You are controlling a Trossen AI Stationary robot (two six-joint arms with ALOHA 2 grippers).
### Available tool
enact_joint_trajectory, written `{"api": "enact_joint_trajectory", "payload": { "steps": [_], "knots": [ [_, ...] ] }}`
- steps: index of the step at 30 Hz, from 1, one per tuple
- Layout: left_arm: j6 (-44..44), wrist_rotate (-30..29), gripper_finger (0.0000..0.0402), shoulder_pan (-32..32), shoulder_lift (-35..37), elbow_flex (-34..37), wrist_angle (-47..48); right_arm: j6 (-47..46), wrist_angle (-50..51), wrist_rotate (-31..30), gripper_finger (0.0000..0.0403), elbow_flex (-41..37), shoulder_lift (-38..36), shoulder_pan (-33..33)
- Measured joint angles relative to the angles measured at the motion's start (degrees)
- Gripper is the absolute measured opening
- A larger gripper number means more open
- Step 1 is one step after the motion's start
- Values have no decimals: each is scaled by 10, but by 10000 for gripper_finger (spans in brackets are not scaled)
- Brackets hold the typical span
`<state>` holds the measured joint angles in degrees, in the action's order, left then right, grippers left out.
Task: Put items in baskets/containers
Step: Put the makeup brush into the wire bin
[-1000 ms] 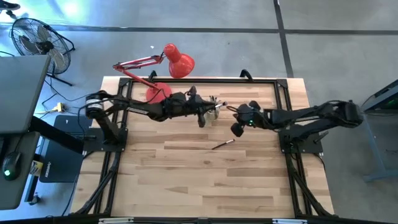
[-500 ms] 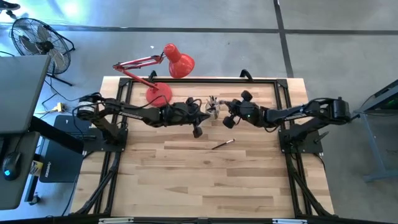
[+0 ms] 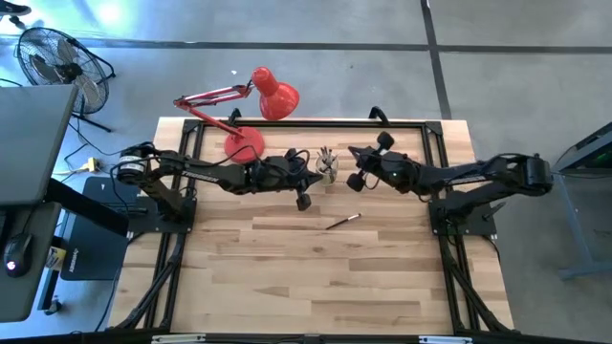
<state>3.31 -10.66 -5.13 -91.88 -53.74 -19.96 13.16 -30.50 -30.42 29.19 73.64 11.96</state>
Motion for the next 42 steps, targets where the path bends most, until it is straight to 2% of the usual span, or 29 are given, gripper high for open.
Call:
{"api": "enact_joint_trajectory", "payload": {
  "steps": [4,6,9,12,17,21,23,28,31,36,42],
  "knots": [
    [3,0,1,2,0,0,0,-24,106,-10,0,0,-70,-11],
    [9,-4,1,8,0,-1,4,-77,172,-7,0,0,-108,-16],
    [13,-9,1,22,-1,-33,57,-171,279,3,0,0,-165,-22],
    [15,-21,1,36,-1,-88,164,-272,377,60,0,0,-213,-23],
    [18,-30,1,54,-47,-184,321,-381,484,209,0,0,-238,-24],
    [48,-30,1,69,-85,-246,364,-359,529,325,0,0,-226,-36],
    [74,-30,1,80,-89,-253,411,-343,548,339,3,0,-212,-48],
    [185,-22,1,105,-99,-251,404,-302,576,348,35,0,-155,-81],
    [217,-17,1,124,-102,-245,429,-266,563,330,67,0,-111,-102],
    [263,1,1,155,-106,-247,432,-217,519,245,112,0,-34,-115],
    [312,-4,1,177,-121,-246,445,-100,437,249,128,0,37,-112]
  ]
}}
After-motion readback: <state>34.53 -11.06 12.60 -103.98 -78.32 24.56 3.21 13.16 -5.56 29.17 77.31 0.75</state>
